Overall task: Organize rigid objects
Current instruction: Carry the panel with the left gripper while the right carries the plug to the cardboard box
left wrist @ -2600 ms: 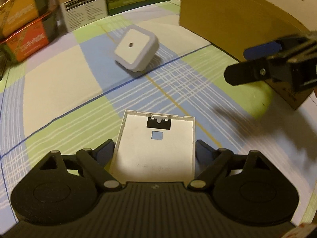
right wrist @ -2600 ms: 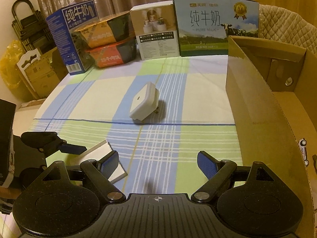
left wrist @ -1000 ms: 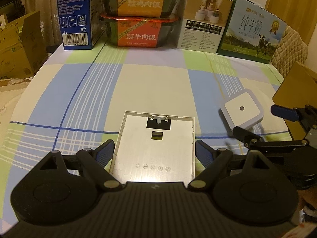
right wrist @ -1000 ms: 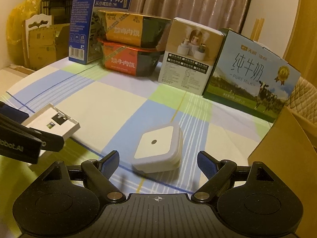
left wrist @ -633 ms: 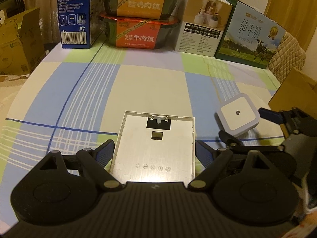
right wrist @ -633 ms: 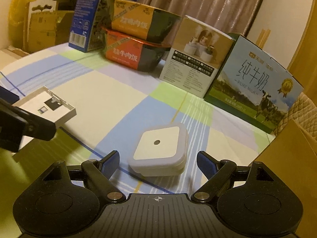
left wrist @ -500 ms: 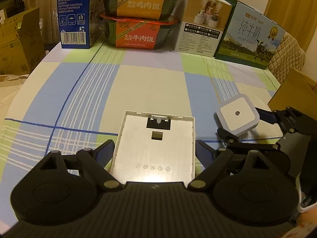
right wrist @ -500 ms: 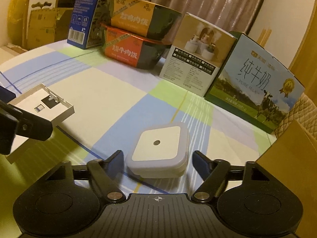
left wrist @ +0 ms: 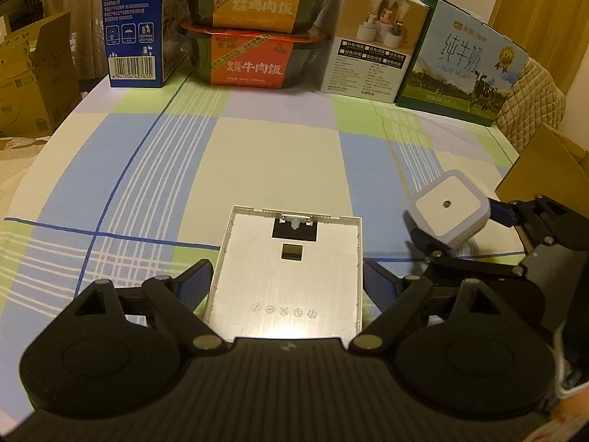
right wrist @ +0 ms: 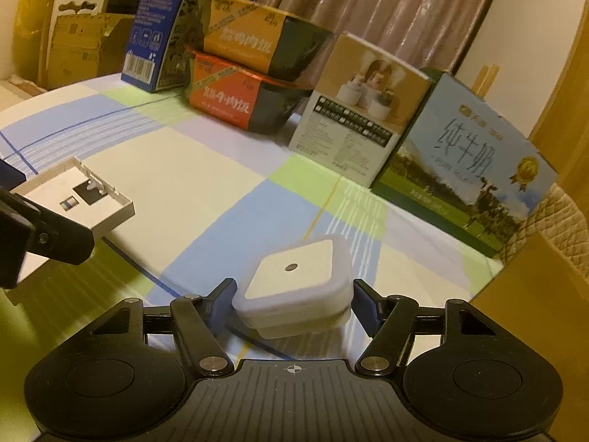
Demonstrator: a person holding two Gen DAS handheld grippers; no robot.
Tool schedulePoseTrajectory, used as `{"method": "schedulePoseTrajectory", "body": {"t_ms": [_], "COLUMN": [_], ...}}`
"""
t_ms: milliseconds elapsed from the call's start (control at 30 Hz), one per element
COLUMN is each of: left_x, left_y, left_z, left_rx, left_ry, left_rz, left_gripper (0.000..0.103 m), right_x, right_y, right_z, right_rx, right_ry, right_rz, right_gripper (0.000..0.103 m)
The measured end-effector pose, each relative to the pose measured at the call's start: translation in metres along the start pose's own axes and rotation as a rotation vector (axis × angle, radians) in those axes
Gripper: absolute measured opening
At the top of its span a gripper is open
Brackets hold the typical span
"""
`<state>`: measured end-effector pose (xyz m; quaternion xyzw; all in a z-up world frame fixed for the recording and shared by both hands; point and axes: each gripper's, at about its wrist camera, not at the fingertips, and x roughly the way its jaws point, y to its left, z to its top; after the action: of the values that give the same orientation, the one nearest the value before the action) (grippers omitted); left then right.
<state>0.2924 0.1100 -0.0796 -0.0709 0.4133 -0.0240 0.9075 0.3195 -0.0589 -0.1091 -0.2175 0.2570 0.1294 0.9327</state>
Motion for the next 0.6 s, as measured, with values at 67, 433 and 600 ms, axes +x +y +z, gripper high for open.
{"method": "schedulePoseTrajectory", "body": {"t_ms": [67, 433, 600], "left_x": [0.001, 0.001, -0.006], "left_y": [-0.001, -0.013, -0.025], "left_z": [0.0, -0.005, -0.012], "left_rx": [0.004, 0.051, 0.074], "left_ry": [0.003, 0.016, 0.028], "left_rz": [-0.003, -0.012, -0.023], "left_gripper": [0.084, 0.084, 0.084], "right_x": [-0.005, -0.05, -0.08], "right_y": [-0.003, -0.015, -0.02], "right_z": [-0.001, -0.015, -0.023], "right_rx": [0.016, 0.089, 0.142], "right_ry": [0.0, 0.011, 0.029], "right_rz": [0.001, 0.012, 0.033], "right_gripper": [0.064, 0.064, 0.064]}}
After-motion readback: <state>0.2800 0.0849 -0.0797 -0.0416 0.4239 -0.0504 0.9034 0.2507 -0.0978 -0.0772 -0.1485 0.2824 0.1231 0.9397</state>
